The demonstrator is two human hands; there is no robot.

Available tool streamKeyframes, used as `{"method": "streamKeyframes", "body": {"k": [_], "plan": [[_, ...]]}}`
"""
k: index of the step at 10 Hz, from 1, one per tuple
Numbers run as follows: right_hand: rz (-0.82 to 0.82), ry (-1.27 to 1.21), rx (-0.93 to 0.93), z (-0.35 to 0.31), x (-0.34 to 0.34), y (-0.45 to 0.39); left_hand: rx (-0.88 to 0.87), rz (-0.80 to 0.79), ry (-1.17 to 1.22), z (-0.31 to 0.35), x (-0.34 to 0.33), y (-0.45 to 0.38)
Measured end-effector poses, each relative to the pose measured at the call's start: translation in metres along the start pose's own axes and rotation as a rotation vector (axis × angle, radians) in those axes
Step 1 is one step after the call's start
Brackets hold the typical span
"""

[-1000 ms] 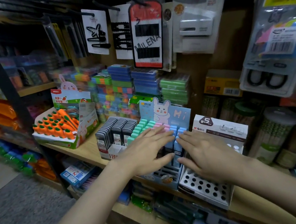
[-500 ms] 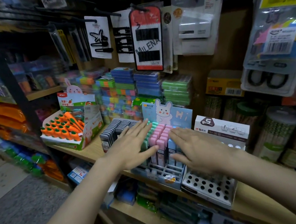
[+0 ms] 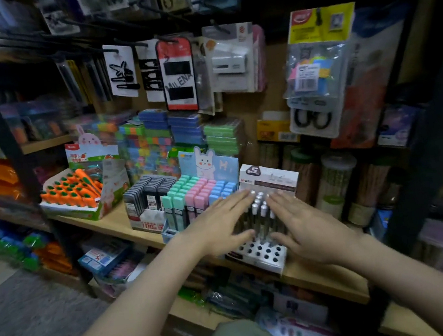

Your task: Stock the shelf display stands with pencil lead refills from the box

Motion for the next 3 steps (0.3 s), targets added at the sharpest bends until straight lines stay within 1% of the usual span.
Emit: {"method": "streamKeyframes", "body": {"k": [1,2,3], "plan": [[0.011,-0.008,0.015,-0.003,-0.001,0.001,0.041,0.018,-0.027,0.004,0.002,0.0],[0.012,-0.037,0.001,-0.007,0.003,0.005,0.134,-0.006,0.007,0.002,-0.002,0.005],[0.033,-0.035,-0.031,-0.005,0.031,0.006,0.244,0.026,-0.017,-0.003,0.012,0.023]]}}
Point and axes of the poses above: each hand's wrist, its own y-axis away from the middle knuckle, its own x-axis out of the back of the hand, z = x × y, the point moved 10 cm from there along -y, towards the middle knuckle, and after that the axes turned 13 degrees about -z, right-handed, at the moved point
